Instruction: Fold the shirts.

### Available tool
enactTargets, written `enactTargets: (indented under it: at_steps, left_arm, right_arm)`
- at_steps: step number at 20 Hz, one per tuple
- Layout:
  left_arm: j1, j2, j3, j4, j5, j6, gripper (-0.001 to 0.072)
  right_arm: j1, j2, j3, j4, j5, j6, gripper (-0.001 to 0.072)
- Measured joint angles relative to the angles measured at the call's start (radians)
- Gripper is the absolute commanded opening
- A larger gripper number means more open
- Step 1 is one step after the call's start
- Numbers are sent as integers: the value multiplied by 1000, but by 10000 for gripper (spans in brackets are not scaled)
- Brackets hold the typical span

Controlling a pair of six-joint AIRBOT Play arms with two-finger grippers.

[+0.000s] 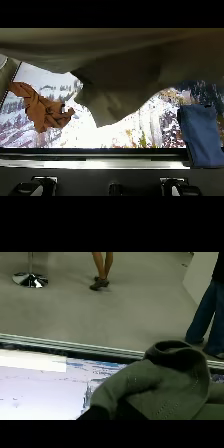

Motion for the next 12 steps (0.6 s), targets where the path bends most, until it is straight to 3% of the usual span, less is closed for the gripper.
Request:
enactTargets:
  at_steps: [5, 9, 12]
  left_arm:
    - [-17, 24, -22, -21, -73, 19, 30]
    - [-21, -21, -236, -35, -161, 25, 30]
    - [-29, -87, -467, -115, -149, 54, 29]
  right_arm:
    - [0, 23, 19, -45, 66, 34, 42]
    - [0, -92, -8, -64, 354, -9, 42]
    - [0, -212, -124, -67, 516, -76, 43]
